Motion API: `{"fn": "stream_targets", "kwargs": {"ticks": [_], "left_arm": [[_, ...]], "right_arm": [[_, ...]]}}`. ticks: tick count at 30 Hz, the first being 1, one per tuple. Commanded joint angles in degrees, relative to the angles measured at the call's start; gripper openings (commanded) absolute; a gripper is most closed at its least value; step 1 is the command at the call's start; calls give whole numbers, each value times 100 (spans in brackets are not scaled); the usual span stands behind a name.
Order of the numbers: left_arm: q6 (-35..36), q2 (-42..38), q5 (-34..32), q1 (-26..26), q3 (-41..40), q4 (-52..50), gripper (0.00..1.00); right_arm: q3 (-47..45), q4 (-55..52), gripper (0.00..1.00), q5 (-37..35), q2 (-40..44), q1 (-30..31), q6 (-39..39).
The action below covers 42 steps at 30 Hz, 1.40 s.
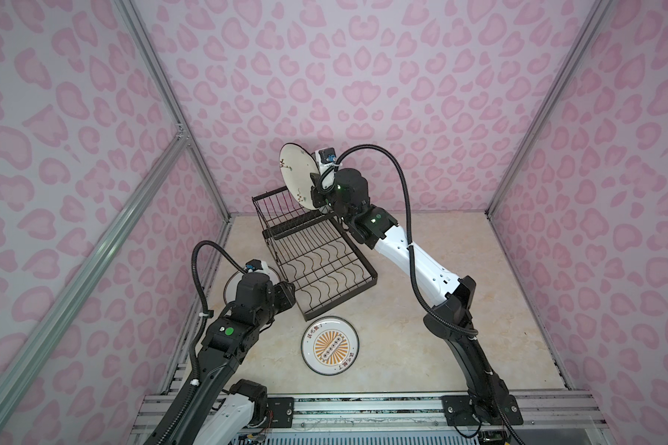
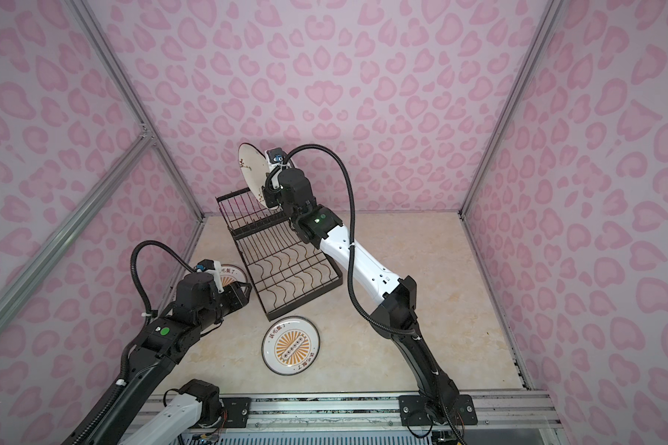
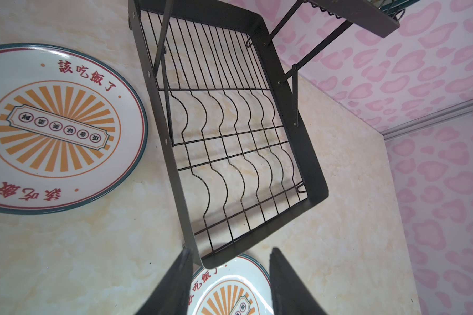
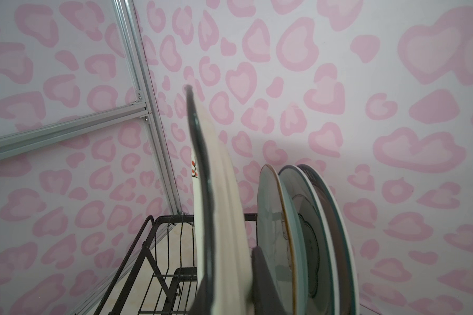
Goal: Load plates into a dish rack
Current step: Place the plate on the dish rack.
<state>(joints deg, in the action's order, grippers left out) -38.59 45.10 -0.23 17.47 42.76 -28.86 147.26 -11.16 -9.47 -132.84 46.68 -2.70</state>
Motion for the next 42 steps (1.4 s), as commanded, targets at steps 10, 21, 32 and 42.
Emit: {"fn": "stream_targets", "kwargs": {"ticks": [10,21,32,42], "left_arm": [[1,-124,-72,-6,-41,-178,48],[36,-118,-100,-5,-5,-199,48],[62,-151,-135,-5,-8,-234,48],[88,-174,-158,-6,-9,-238,48]], "right_arm": [[220,1200,0,-950,-447,144,784],[219,1405,0,-1302,-636,193,964],[223,1511,0,-1474,-796,200,1067],[211,1540,0,-1623,-926,248,1148]]}}
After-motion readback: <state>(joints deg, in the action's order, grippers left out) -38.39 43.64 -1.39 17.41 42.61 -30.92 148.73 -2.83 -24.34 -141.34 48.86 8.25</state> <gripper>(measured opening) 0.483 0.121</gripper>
